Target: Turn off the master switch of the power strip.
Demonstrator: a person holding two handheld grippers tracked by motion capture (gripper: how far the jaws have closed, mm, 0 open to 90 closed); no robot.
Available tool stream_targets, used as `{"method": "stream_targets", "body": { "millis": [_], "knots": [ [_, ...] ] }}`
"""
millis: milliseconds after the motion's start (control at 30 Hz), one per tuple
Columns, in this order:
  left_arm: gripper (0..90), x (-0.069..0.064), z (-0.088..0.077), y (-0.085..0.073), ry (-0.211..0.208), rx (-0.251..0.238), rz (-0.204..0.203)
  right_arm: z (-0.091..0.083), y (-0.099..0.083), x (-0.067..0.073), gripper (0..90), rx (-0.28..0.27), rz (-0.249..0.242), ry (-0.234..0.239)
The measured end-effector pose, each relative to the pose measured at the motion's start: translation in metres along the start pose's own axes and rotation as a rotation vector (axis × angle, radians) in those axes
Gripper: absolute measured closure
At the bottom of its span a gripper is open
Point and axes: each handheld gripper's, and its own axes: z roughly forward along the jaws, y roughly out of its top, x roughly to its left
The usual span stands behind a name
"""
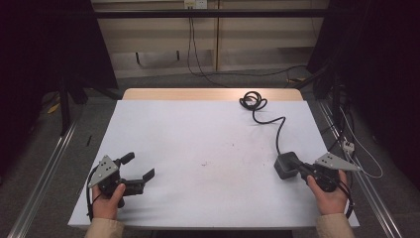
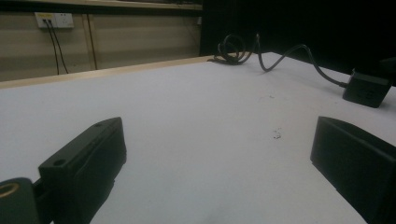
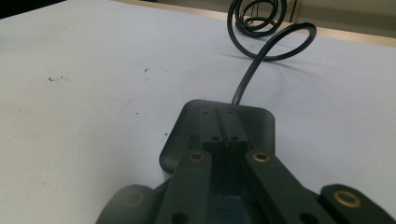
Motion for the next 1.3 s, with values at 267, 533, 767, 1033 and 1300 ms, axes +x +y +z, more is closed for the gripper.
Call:
{"method": "stream_targets", "body": {
  "millis": [267, 533, 767, 1033, 1300],
  "knots": [
    [3.2, -0.0003, -0.0001, 0.0001, 0.001, -0.003, -0.004, 0.0002, 0.0025, 0.003, 90.0, 0.02, -0.017, -0.017],
    [3.2, -0.0006, -0.0004, 0.0002, 0.001, -0.006, -0.005, 0.0003, 0.0025, 0.0033, 90.0, 0.023, -0.018, -0.02],
    [3.2, -0.0003, -0.0008, 0.0003, 0.003, -0.008, -0.005, 0.0002, 0.0025, 0.0034, 90.0, 0.024, -0.016, -0.02],
    [3.2, -0.0007, -0.0005, 0.0002, 0.002, -0.009, -0.004, 0.0003, 0.0022, 0.0024, 90.0, 0.022, -0.008, -0.017],
    [3.2, -0.0009, -0.0009, 0.0005, 0.001, -0.011, -0.003, 0.0007, 0.0018, 0.0027, 90.0, 0.028, -0.018, -0.018]
  ]
}}
